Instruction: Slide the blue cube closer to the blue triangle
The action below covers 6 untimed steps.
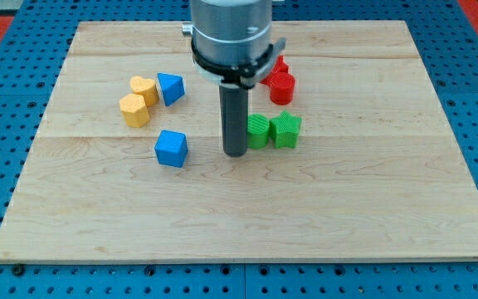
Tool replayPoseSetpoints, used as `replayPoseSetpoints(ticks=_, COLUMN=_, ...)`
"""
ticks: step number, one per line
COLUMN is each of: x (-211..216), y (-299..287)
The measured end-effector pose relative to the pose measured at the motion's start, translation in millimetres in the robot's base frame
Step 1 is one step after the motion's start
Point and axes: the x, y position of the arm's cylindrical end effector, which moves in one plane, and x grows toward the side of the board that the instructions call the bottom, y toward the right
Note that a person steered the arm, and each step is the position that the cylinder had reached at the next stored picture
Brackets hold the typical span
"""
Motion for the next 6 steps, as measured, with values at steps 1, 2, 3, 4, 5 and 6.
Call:
replayPoseSetpoints(ticks=1, x=42, y=-29)
replayPoseSetpoints(ticks=2, x=15, y=-47)
replayPoseSetpoints(ticks=3, x=-12, y=-58)
replayPoseSetpoints(ticks=4, x=-11, y=-51)
replayPoseSetpoints(ticks=5, x=22, y=-75)
replayPoseSetpoints(ticks=6, x=-24, y=-108)
